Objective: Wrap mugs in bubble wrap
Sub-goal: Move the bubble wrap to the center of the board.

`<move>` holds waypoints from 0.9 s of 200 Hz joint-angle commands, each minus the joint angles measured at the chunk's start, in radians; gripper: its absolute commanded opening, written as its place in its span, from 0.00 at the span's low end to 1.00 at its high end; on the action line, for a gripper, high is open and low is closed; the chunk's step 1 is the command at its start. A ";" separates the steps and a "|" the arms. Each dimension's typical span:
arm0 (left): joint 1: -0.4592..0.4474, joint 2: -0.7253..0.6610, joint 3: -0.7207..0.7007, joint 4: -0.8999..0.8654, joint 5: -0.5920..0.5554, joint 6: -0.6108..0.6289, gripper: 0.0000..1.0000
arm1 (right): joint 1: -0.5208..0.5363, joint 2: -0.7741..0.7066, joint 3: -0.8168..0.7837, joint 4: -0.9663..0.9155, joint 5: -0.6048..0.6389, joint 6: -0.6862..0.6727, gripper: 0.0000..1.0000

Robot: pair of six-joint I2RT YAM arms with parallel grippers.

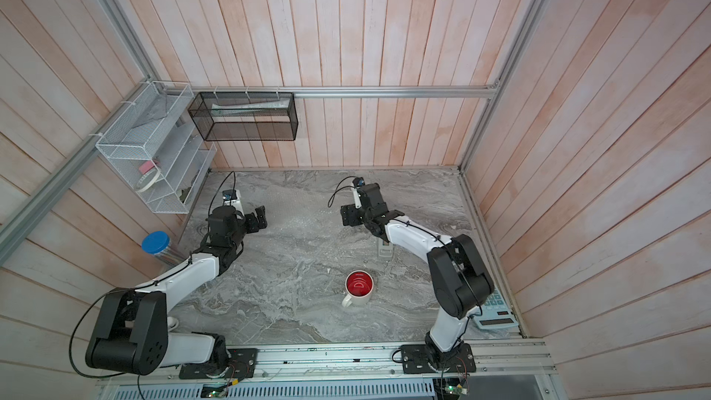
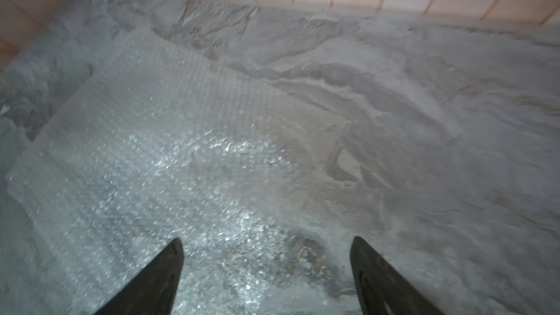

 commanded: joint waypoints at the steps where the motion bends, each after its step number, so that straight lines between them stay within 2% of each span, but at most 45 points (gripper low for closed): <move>1: -0.007 -0.022 0.020 -0.102 0.079 -0.094 1.00 | 0.045 0.096 0.107 -0.247 -0.061 -0.028 0.84; 11: -0.008 -0.028 0.020 -0.109 0.088 -0.110 1.00 | 0.064 0.136 0.136 -0.293 -0.060 -0.045 0.83; 33: -0.011 -0.049 0.014 -0.115 0.102 -0.138 1.00 | 0.103 0.193 0.157 -0.355 0.041 -0.080 0.83; 69: -0.011 -0.077 -0.001 -0.113 0.114 -0.166 1.00 | 0.104 0.245 0.158 -0.376 0.108 -0.095 0.83; 111: -0.011 -0.085 0.000 -0.138 0.116 -0.168 1.00 | 0.090 0.298 0.181 -0.445 0.269 -0.136 0.85; 149: -0.011 -0.081 -0.002 -0.136 0.130 -0.183 1.00 | 0.026 0.273 0.178 -0.405 0.279 -0.176 0.86; 180: -0.014 -0.085 0.006 -0.149 0.142 -0.187 1.00 | 0.022 0.186 0.184 -0.398 0.173 -0.200 0.88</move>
